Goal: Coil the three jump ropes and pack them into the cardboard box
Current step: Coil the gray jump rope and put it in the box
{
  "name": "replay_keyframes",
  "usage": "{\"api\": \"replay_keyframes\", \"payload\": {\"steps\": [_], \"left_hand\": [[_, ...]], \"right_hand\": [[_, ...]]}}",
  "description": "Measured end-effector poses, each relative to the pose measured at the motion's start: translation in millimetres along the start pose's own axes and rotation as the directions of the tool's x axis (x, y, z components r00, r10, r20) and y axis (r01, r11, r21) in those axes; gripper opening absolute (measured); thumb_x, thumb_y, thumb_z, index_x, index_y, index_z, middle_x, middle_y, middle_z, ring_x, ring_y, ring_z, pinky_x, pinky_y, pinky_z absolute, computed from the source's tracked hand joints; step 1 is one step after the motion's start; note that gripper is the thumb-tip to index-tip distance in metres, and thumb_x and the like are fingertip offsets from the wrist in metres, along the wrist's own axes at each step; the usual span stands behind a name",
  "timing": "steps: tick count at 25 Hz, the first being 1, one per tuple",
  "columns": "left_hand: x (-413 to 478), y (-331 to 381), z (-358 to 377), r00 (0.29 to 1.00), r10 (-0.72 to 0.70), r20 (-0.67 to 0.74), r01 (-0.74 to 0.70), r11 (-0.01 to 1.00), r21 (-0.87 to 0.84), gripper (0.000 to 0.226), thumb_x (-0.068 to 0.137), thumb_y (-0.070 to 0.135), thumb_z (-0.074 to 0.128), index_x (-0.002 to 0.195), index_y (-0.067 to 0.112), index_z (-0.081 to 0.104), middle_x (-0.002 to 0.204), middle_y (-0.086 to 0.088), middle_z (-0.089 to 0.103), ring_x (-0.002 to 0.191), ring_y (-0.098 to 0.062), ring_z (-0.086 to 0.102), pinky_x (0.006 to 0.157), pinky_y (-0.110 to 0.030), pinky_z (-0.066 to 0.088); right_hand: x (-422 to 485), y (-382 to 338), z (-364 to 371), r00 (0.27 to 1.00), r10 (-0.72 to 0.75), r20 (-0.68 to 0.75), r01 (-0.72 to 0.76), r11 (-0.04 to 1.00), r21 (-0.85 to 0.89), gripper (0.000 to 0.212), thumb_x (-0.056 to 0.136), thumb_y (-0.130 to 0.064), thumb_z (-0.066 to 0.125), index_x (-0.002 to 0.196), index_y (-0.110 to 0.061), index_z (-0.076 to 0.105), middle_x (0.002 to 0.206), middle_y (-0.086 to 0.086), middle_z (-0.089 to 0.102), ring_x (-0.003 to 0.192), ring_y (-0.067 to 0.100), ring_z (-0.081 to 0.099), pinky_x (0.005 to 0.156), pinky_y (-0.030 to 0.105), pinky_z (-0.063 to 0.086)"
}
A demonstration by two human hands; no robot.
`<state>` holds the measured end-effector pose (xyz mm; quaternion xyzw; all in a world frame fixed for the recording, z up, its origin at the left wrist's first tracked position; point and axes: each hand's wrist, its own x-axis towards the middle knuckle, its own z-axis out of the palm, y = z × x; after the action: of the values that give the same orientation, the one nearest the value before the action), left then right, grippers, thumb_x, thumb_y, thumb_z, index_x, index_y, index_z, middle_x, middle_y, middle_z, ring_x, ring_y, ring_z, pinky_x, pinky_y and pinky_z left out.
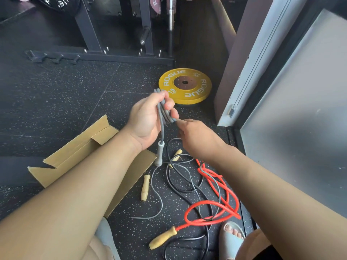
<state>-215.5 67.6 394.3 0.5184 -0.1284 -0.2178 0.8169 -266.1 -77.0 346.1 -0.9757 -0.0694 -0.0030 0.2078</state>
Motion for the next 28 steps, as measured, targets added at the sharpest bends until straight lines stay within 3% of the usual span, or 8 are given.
{"api": "replay_keyframes", "payload": {"steps": [2,4,9,15,18,21,24,28], "left_hand": [[-1.8,-3.5,-1.4,0.996,0.068,-0.066,-0.053,0.978,0.201,0.022,0.105,0.014,0.039,0.085,0.011,0.049,0.064,0.005,0.056,0.062,-0.02,0.064,0.073,-0.034,0.05],[-3.8,-3.4,-1.4,0.99,0.109,-0.089,-0.079,0.955,0.286,0.021,0.106,0.013,0.039,0.088,0.01,0.049,0.064,0.007,0.06,0.065,-0.021,0.069,0.072,-0.029,0.055],[-4.8,2.3,0.6,0.986,0.093,-0.138,-0.055,0.965,0.255,0.02,0.106,0.013,0.04,0.089,0.012,0.05,0.064,0.006,0.061,0.063,-0.018,0.068,0.076,-0.036,0.054],[-2.9,12.3,-1.1,0.987,0.005,-0.162,-0.011,0.999,-0.032,0.022,0.103,0.014,0.042,0.083,0.014,0.05,0.064,0.004,0.054,0.059,-0.016,0.059,0.07,-0.033,0.054],[-7.9,7.3,2.3,0.991,0.03,-0.133,-0.011,0.99,0.144,0.023,0.104,0.014,0.042,0.084,0.009,0.052,0.064,0.001,0.062,0.066,-0.021,0.069,0.07,-0.034,0.057],[-9.9,5.5,5.3,0.994,0.021,-0.105,0.013,0.949,0.316,0.034,0.105,0.015,0.043,0.075,0.006,0.056,0.062,0.0,0.064,0.065,-0.017,0.068,0.058,-0.027,0.053],[-7.2,9.0,-2.8,0.993,0.01,-0.121,0.041,0.912,0.408,0.032,0.103,0.017,0.047,0.073,0.01,0.057,0.062,0.002,0.061,0.058,-0.014,0.056,0.057,-0.027,0.046],[-14.4,-1.4,-1.3,0.996,-0.074,-0.053,0.091,0.816,0.571,0.023,0.098,0.009,0.045,0.076,0.008,0.052,0.06,0.008,0.058,0.059,-0.003,0.054,0.059,-0.018,0.045]], "right_hand": [[-3.2,-1.8,-5.2,1.0,-0.019,-0.003,0.019,0.999,-0.039,0.011,0.101,-0.014,0.046,0.093,-0.018,0.052,0.081,0.001,0.046,0.08,0.032,0.054,0.068,0.04,0.043],[-7.7,-6.6,-9.8,1.0,-0.023,-0.008,0.023,0.995,-0.095,0.022,0.103,-0.028,0.045,0.082,-0.025,0.042,0.079,-0.001,0.049,0.081,0.03,0.053,0.065,0.038,0.041],[-13.4,-16.8,-10.7,0.996,-0.053,-0.066,0.039,0.978,-0.206,0.02,0.104,-0.036,0.038,0.101,-0.024,0.054,0.084,-0.001,0.059,0.083,0.031,0.057,0.062,0.036,0.038],[-7.5,-12.2,-3.8,0.991,-0.121,-0.065,0.104,0.97,-0.221,0.027,0.105,-0.028,0.038,0.125,-0.027,0.056,0.096,-0.001,0.061,0.089,0.032,0.064,0.064,0.039,0.052],[-4.8,-11.4,-4.9,0.967,-0.222,-0.121,0.207,0.97,-0.131,0.022,0.102,-0.034,0.046,0.108,-0.023,0.064,0.095,0.0,0.063,0.087,0.033,0.064,0.068,0.044,0.055],[-7.8,-13.1,-9.6,0.924,-0.28,-0.259,0.281,0.959,-0.036,0.018,0.094,-0.032,0.066,0.09,-0.016,0.061,0.078,-0.002,0.062,0.069,0.031,0.061,0.058,0.043,0.053],[-13.6,-19.2,-19.0,0.864,-0.313,-0.394,0.319,0.946,-0.053,0.033,0.085,-0.031,0.08,0.079,-0.017,0.05,0.062,-0.009,0.049,0.055,0.026,0.053,0.048,0.039,0.048],[-15.5,-20.5,-28.5,0.785,-0.381,-0.488,0.351,0.923,-0.157,0.038,0.079,-0.046,0.081,0.083,-0.018,0.055,0.063,-0.008,0.059,0.054,0.022,0.06,0.046,0.035,0.049]]}}
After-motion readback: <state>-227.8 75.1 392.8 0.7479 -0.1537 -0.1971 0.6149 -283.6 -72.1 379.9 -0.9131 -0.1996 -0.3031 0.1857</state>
